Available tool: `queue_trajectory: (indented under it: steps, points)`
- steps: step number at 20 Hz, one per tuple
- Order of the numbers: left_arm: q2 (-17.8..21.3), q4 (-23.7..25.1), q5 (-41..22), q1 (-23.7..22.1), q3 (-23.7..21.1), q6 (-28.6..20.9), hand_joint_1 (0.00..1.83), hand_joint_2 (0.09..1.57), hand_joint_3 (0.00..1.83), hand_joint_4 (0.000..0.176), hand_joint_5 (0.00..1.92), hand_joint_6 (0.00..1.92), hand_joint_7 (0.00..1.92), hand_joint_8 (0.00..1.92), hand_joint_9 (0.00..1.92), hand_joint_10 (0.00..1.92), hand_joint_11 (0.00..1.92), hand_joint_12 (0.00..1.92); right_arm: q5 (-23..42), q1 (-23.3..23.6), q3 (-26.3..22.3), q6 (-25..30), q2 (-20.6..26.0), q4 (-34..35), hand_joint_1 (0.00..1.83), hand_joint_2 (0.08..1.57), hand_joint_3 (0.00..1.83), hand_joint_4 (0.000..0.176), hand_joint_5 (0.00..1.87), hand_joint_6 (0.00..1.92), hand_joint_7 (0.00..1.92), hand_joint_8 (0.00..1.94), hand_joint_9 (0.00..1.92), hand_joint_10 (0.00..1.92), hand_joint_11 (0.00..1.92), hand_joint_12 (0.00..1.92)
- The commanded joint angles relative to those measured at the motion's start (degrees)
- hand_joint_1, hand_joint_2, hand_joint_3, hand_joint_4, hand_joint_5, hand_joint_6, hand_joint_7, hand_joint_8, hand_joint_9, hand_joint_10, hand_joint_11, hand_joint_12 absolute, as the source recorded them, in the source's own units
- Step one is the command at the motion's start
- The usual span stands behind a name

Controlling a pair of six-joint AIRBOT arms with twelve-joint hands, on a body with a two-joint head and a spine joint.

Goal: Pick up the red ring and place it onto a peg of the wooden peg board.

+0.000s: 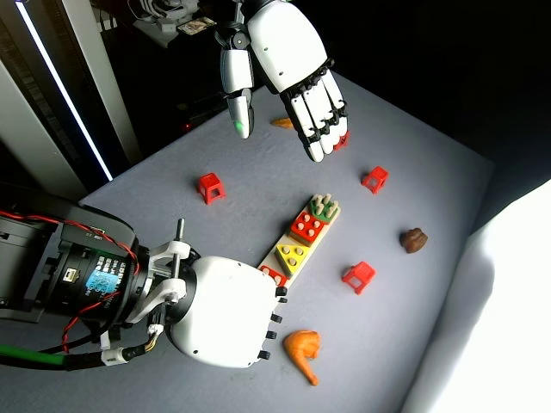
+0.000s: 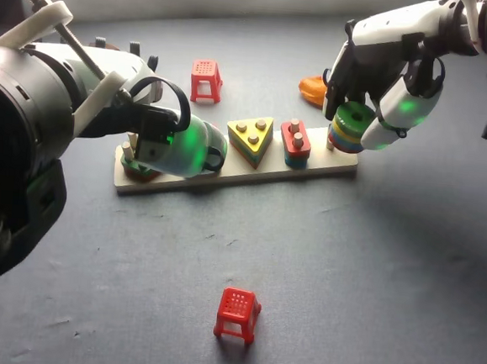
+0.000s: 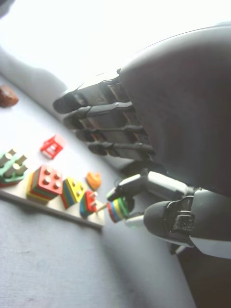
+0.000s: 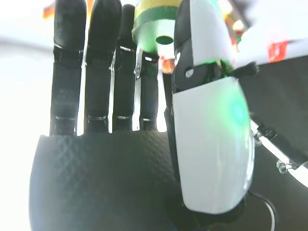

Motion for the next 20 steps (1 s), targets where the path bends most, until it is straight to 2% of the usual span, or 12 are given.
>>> queue_trajectory:
  steps: [1,7,9,12,14,15,17,18,19,20]
  points:
    - [0.2,5.1,0.2,-0.3,0.0,0.1,0.01,1.27,0.0,0.0,0.11,0.0,0.14,0.0,0.13,0.0,0.0,0.33,5.3,0.3,0.4,0.0,0.0,0.2,1.37,1.11,0.0,0.0,0.93,1.08,1.03,0.82,0.94,1.14,0.82,1.29]
    - [0.2,5.1,0.2,-0.3,0.0,0.1,0.0,1.27,0.0,0.0,0.1,0.0,0.12,0.0,0.12,0.0,0.0,0.34,5.2,0.7,2.0,-0.9,-1.5,-0.3,1.38,1.09,0.0,0.0,0.96,1.02,1.07,0.75,0.95,1.13,0.81,1.28]
    - [0.2,5.1,0.2,-0.3,0.0,0.1,0.04,1.27,0.0,0.0,0.11,0.0,0.13,0.0,0.13,0.0,0.0,0.36,4.8,1.1,2.1,-0.9,-1.8,-0.7,1.37,1.12,0.0,0.0,0.89,1.14,1.02,0.85,0.91,1.18,0.79,1.34]
    - [0.2,5.1,0.2,-0.3,0.0,0.1,0.0,1.27,0.0,0.0,0.09,0.0,0.12,0.0,0.11,0.0,0.0,0.3,4.1,1.3,2.1,-0.9,-2.0,-1.5,1.38,1.09,0.0,0.0,0.95,1.02,1.06,0.77,0.95,1.13,0.82,1.28]
    - [0.2,5.1,0.2,-0.3,0.0,0.1,0.0,1.28,0.0,0.0,0.1,0.0,0.13,0.0,0.13,0.01,0.0,0.34,3.7,1.2,2.1,-0.9,-2.2,-3.3,1.38,1.09,0.0,0.0,0.97,0.99,1.07,0.74,0.96,1.12,0.82,1.26]
    - [0.2,5.1,0.3,-0.3,0.0,0.1,0.0,1.27,0.0,0.0,0.12,0.01,0.15,0.01,0.14,0.01,0.0,0.4,3.6,1.3,2.1,-0.9,-2.2,-3.9,1.38,1.09,0.0,0.0,0.96,1.01,1.07,0.73,0.97,1.11,0.82,1.26]
    - [0.2,5.1,0.4,-0.3,0.0,0.1,0.0,1.28,0.0,0.0,0.09,0.0,0.11,0.0,0.1,0.0,0.0,0.25,3.6,1.5,2.1,-0.9,-2.2,-5.6,1.37,1.1,0.0,0.0,0.91,1.09,1.04,0.79,0.95,1.14,0.82,1.28]
    - [0.2,5.1,0.4,-0.3,0.0,0.1,0.02,1.27,0.0,0.0,0.1,0.01,0.12,0.01,0.11,0.01,0.0,0.29,3.6,1.6,2.1,-0.9,-2.3,-6.4,1.37,1.12,0.0,0.0,0.86,1.16,1.01,0.85,0.92,1.18,0.81,1.29]
    - [0.2,5.1,0.4,-0.3,0.0,0.1,0.0,1.27,0.0,0.0,0.12,0.01,0.14,0.01,0.14,0.01,0.0,0.37,3.5,1.6,2.1,-0.9,-2.3,-7.3,1.37,1.11,0.0,0.0,0.91,1.09,1.05,0.79,0.93,1.16,0.81,1.29]
    - [0.2,5.1,0.4,-0.3,0.0,0.1,0.0,1.27,0.0,0.0,0.12,0.0,0.15,0.01,0.14,0.01,0.0,0.37,3.2,1.8,2.1,-1.0,-2.4,-8.0,1.37,1.1,0.0,0.0,0.94,1.05,1.06,0.76,0.94,1.15,0.81,1.28]
